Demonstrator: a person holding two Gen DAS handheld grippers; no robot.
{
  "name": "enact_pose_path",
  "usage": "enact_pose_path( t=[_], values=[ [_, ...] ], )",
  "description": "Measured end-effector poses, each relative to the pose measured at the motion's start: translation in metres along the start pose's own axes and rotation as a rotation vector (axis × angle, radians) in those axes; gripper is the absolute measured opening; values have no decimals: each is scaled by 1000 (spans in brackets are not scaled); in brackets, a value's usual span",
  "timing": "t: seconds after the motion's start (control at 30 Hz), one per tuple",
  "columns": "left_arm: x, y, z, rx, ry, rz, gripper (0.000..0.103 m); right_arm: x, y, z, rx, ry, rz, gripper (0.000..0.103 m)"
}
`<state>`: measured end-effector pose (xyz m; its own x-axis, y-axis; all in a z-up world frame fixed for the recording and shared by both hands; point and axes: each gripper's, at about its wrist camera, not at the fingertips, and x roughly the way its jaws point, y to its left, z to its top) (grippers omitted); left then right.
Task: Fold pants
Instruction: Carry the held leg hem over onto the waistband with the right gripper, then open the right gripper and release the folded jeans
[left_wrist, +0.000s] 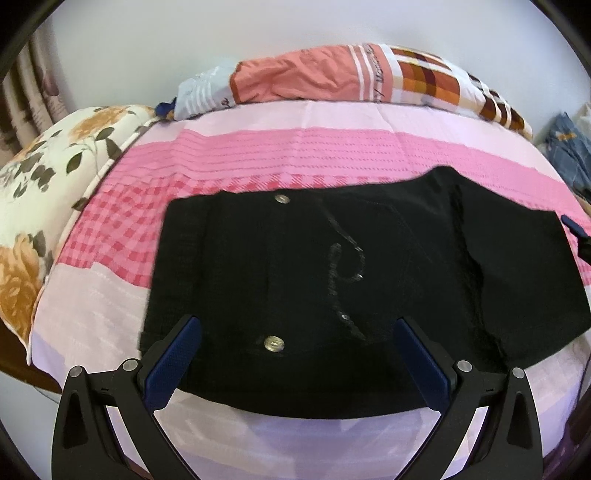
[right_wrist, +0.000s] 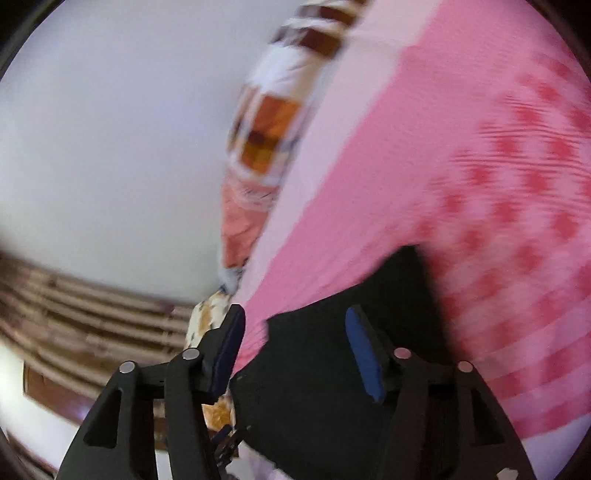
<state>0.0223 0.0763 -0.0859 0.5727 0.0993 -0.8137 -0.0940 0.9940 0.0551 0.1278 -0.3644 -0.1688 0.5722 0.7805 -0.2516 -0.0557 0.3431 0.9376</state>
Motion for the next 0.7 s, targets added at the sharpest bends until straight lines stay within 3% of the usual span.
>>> enact_pose_path(
  t=[0.07, 0.17, 0.33, 0.57, 0.7],
  values=[
    [-2, 9, 2, 0, -14, 5, 103, 15, 27, -12, -80, 51, -4, 65],
    [-7, 29, 4, -12, -46, 18, 103, 47, 72, -40, -276, 126, -80, 65],
    [-14, 72, 8, -49, -97, 51, 103, 110, 121, -91, -658, 190, -368, 65],
    [-8, 109, 14, -89, -96, 99, 103, 140, 117, -121, -786, 176, -512, 65],
    [-2, 120, 13, -102, -88, 94, 103, 152, 109, -123, -774, 172, -578, 67]
  ],
)
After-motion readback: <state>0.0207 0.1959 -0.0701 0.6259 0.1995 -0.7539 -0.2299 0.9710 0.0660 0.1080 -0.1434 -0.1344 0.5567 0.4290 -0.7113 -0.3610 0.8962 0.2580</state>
